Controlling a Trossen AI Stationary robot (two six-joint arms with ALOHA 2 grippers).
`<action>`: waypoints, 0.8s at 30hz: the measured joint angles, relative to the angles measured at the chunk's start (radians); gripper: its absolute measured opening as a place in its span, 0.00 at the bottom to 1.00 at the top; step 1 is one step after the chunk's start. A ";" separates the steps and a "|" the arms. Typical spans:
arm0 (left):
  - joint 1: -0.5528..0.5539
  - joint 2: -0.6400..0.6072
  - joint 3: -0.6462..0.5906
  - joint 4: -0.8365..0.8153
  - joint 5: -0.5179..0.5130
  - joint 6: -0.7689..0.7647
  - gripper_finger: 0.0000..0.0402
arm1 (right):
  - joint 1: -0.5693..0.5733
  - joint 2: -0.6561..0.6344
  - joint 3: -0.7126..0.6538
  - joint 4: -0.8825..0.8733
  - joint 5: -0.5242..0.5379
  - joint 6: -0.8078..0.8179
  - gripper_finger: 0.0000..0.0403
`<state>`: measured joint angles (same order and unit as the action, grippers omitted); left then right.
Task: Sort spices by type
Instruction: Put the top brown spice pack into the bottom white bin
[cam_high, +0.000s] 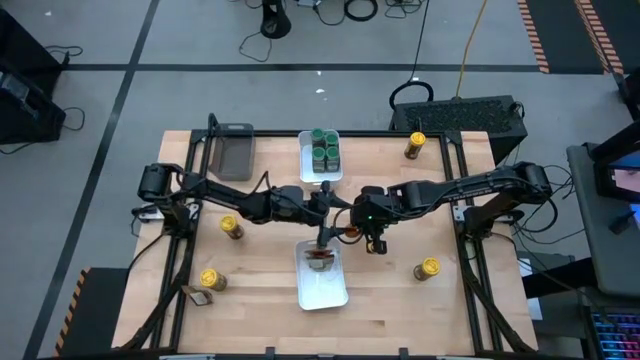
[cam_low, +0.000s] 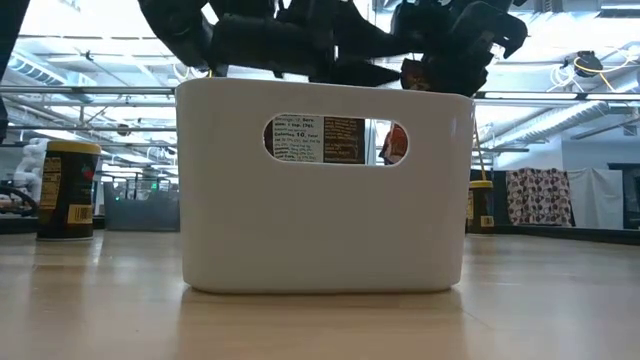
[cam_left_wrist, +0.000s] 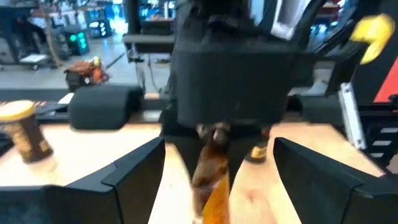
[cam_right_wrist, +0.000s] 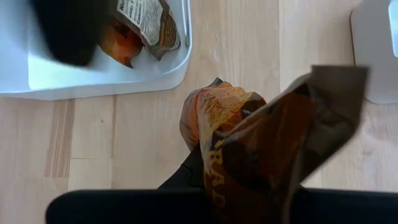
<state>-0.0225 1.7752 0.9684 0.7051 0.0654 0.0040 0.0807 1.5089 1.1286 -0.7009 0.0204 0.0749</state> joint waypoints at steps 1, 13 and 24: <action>0.001 -0.001 0.001 0.002 0.006 0.000 0.76 | 0.000 0.000 0.000 0.003 0.000 -0.003 0.04; 0.003 0.000 0.000 0.004 0.011 -0.021 0.76 | 0.000 0.000 0.000 0.071 0.000 -0.035 0.04; 0.005 0.000 0.000 0.004 0.011 -0.018 0.65 | 0.000 0.000 0.000 0.080 0.000 -0.046 0.04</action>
<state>-0.0176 1.7748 0.9688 0.7090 0.0768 -0.0135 0.0803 1.5089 1.1286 -0.6205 0.0204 0.0288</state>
